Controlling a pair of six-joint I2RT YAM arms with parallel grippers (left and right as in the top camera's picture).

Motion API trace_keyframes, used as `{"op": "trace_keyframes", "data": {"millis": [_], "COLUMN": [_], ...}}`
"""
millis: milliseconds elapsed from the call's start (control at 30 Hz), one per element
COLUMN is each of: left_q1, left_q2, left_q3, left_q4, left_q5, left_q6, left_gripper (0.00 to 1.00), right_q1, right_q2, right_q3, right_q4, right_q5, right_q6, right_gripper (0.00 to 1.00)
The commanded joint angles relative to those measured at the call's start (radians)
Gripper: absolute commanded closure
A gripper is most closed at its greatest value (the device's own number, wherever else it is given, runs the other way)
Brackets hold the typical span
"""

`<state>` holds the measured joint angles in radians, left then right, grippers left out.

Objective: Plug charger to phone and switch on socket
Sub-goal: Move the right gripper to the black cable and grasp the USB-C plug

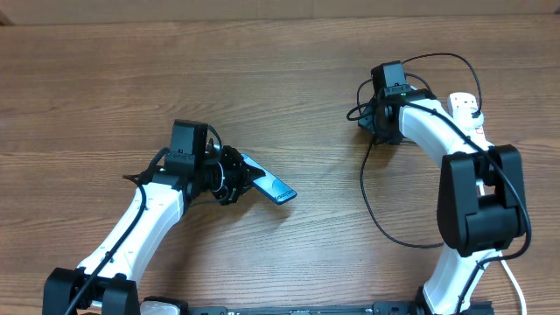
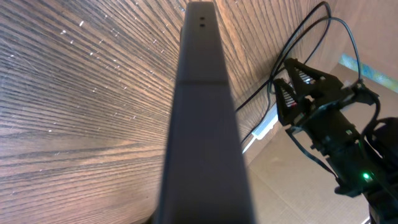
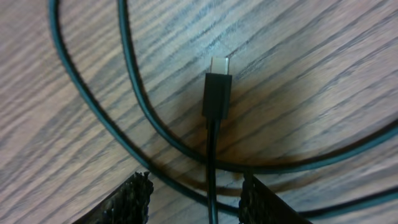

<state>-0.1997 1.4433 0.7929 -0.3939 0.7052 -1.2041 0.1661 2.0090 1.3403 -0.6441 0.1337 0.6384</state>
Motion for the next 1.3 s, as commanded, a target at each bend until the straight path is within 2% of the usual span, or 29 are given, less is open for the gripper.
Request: {"op": "trace_keyframes", "data": {"millis": [0,200,367,667,800,933,1100,1267], "left_q1": [-0.003,-0.003,-0.003,-0.003,-0.003,-0.003,-0.003,-0.003], "left_q2": [-0.002,-0.002,-0.002,-0.002,-0.002,-0.002,-0.002,-0.002], "left_q3": [0.005,0.005,0.005,0.005,0.005,0.005,0.005,0.005], "left_q4": [0.006,0.005,0.005,0.005,0.005,0.005,0.005,0.005], "left_q5": [0.015,0.013,0.013,0.012,0.013,0.013,0.016,0.016], "left_q6": [0.015,0.015,0.015,0.015,0.015,0.016,0.015,0.015], "left_gripper": [0.96,0.96,0.96,0.96,0.96,0.96,0.96,0.96], "right_q1": [0.002,0.002,0.002,0.003,0.003,0.003,0.003,0.003], "right_q2": [0.025,0.070,0.080,0.080,0.080,0.080,0.080,0.080], "right_q3": [0.021,0.021,0.021,0.021,0.023,0.023,0.023,0.022], "right_q4": [0.020,0.049,0.036,-0.027,-0.027,-0.036,-0.086,-0.127], "right_q5": [0.003,0.003,0.002,-0.051,-0.058,-0.058,-0.058,-0.058], "right_q6": [-0.011,-0.011,-0.011,-0.011,-0.011,-0.011,-0.011,-0.011], "right_gripper": [0.51,0.60,0.73,0.76,0.90,0.91,0.74,0.74]}}
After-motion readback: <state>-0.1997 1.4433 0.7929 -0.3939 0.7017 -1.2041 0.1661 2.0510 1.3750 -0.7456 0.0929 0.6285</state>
